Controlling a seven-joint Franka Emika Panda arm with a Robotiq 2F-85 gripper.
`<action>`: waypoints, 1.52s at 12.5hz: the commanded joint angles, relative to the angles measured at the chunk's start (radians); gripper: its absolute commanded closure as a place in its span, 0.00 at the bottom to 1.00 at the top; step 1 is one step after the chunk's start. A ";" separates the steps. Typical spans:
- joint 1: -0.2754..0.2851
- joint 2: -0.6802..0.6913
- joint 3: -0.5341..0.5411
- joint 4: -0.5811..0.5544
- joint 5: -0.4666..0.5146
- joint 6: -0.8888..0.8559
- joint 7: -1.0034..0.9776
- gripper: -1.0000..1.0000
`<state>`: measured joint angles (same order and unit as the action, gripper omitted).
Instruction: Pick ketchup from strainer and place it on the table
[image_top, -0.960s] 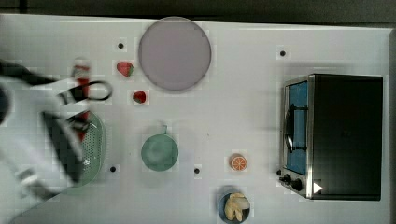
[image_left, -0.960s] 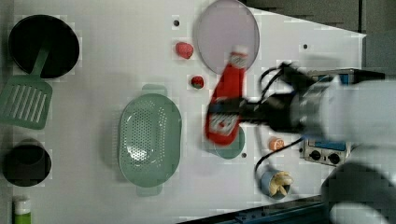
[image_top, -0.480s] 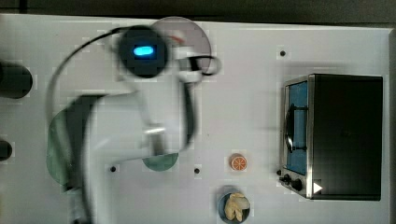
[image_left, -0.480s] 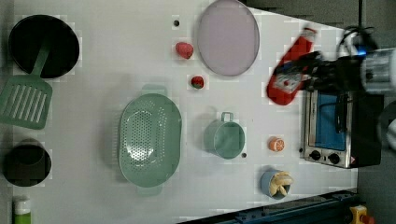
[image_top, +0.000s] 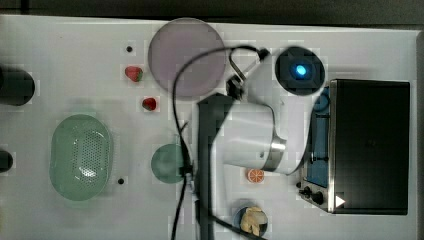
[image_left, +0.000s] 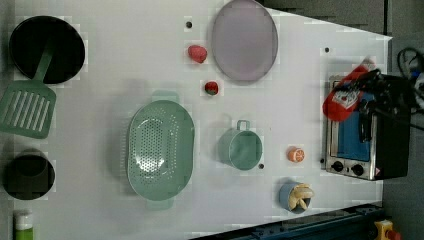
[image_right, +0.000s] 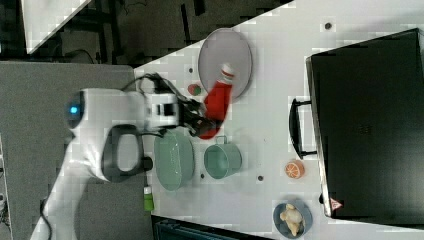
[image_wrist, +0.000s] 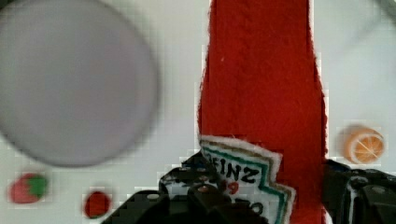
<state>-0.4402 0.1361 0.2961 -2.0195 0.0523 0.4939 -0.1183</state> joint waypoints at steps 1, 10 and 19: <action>0.053 -0.011 0.027 -0.088 0.009 0.009 -0.058 0.40; 0.053 0.169 0.017 -0.284 -0.051 0.390 -0.058 0.27; 0.053 0.014 0.023 -0.133 -0.038 0.246 -0.044 0.00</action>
<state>-0.3879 0.2399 0.3103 -2.2305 0.0107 0.7515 -0.1412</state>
